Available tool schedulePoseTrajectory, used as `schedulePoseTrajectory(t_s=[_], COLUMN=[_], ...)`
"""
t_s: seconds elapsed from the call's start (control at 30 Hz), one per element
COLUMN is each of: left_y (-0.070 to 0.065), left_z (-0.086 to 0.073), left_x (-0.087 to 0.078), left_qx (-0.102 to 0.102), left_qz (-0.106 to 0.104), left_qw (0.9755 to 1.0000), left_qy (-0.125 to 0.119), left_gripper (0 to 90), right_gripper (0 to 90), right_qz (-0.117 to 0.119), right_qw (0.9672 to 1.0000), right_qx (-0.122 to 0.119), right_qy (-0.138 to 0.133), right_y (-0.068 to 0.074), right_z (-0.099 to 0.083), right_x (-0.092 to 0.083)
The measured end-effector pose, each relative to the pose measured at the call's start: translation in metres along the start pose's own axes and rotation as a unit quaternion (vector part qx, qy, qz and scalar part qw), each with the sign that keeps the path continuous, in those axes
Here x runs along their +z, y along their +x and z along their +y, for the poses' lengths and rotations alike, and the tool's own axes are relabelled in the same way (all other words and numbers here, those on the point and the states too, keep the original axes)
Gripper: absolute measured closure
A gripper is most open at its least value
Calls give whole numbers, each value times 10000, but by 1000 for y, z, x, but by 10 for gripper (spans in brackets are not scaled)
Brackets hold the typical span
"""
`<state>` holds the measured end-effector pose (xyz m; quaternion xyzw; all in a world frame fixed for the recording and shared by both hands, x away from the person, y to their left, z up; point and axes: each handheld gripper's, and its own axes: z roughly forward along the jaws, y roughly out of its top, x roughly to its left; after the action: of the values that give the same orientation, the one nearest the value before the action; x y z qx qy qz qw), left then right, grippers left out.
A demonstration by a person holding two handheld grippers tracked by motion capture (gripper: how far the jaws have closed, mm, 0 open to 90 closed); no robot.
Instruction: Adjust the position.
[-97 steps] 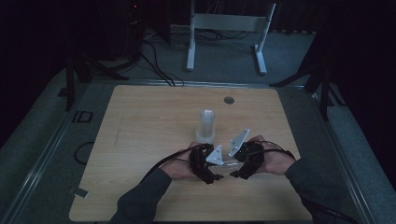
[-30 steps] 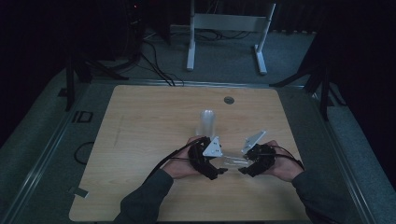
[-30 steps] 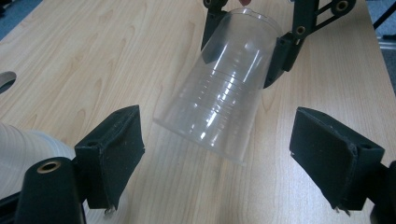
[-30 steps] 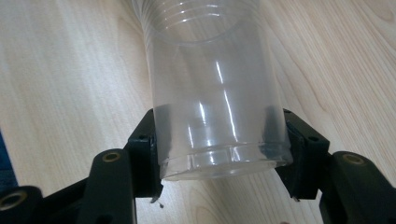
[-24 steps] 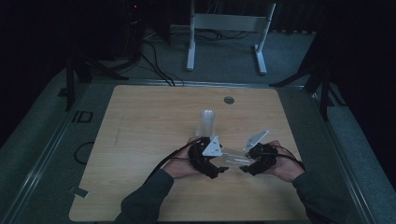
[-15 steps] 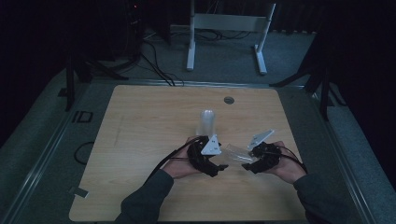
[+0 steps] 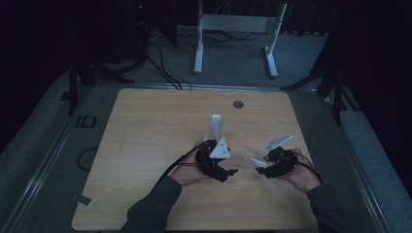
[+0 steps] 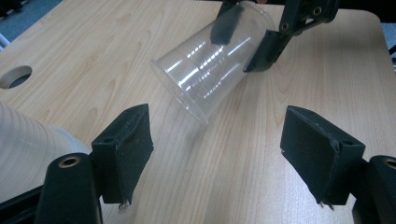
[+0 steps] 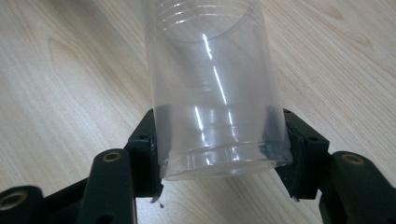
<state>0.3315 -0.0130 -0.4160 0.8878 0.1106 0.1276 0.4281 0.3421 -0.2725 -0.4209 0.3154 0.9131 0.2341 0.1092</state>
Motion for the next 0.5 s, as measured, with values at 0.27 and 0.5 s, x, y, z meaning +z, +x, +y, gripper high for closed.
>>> schedulePoseTrajectory(t_s=[0.27,0.5], left_y=[1,4], left_z=[2,2], left_x=[2,4], left_qx=[-54,-190], left_qz=[58,127], left_qw=[10000,9997], left_qy=[10,55], left_gripper=[247,247], right_gripper=[420,420], right_qz=[-149,-297], right_qw=[9995,9983], right_qx=[254,462], right_qy=[-85,-176], right_y=[-4,-8], right_z=[-4,-8], right_x=[1,0])
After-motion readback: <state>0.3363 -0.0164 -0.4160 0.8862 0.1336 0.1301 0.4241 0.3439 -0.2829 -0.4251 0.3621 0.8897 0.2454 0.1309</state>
